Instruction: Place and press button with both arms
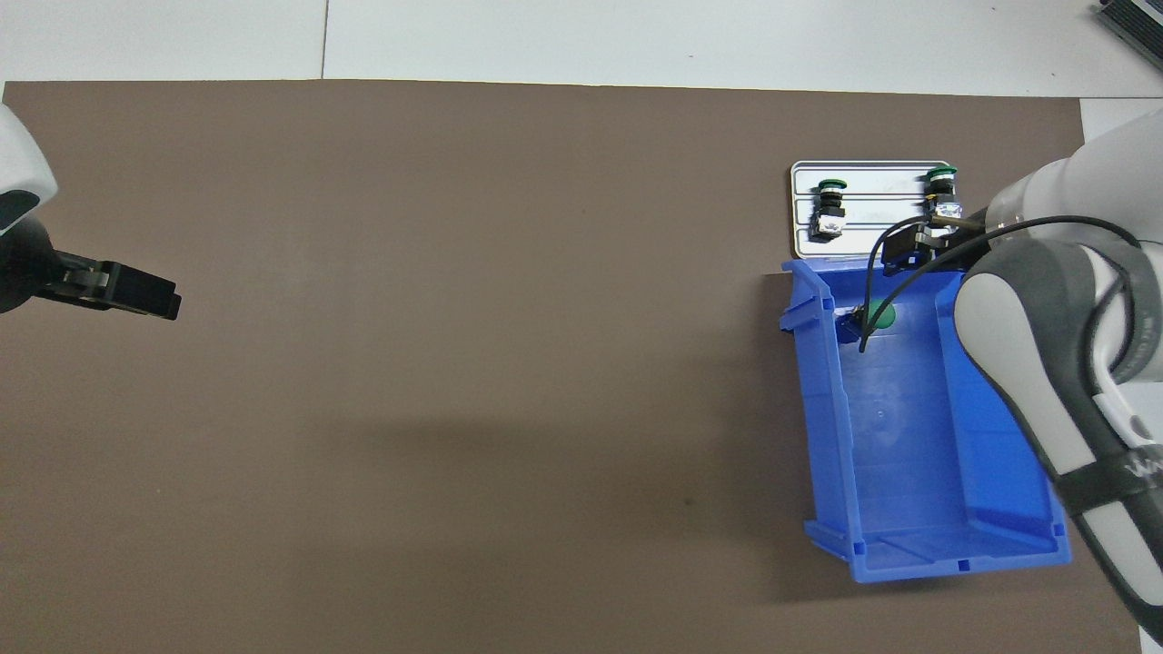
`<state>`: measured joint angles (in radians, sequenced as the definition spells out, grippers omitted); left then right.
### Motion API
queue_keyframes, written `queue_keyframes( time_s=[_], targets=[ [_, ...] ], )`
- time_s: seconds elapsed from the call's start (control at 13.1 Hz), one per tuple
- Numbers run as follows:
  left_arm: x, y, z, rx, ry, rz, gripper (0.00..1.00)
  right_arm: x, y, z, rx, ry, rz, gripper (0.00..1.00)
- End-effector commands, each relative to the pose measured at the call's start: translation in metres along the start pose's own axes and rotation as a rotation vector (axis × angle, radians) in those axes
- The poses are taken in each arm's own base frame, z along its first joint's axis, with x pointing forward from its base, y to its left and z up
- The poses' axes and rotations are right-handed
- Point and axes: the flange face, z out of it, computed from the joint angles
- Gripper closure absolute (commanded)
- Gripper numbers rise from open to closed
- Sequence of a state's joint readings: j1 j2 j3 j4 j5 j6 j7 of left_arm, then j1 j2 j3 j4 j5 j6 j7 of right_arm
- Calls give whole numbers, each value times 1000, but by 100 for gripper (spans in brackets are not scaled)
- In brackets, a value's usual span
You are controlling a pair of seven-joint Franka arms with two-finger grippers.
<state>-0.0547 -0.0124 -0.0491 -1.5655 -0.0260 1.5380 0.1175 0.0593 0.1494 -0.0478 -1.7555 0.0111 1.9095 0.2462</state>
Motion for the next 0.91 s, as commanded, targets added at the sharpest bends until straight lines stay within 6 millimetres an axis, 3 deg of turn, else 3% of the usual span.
queue_keyframes(
  time_s=[0.0,0.23,0.53,0.84],
  targets=[
    [-8,-2,0,18,4,-10,0,-11,3,-54,-14,18,-13,7],
    [-8,-2,0,18,4,-10,0,-14,-1,-97,-12,20,-25,7],
    [-8,-2,0,18,4,-10,0,-12,10,-151,-11,29,-91,7],
    [-8,-2,0,18,4,-10,0,-10,6,-149,0,44,-102,6]
  ],
)
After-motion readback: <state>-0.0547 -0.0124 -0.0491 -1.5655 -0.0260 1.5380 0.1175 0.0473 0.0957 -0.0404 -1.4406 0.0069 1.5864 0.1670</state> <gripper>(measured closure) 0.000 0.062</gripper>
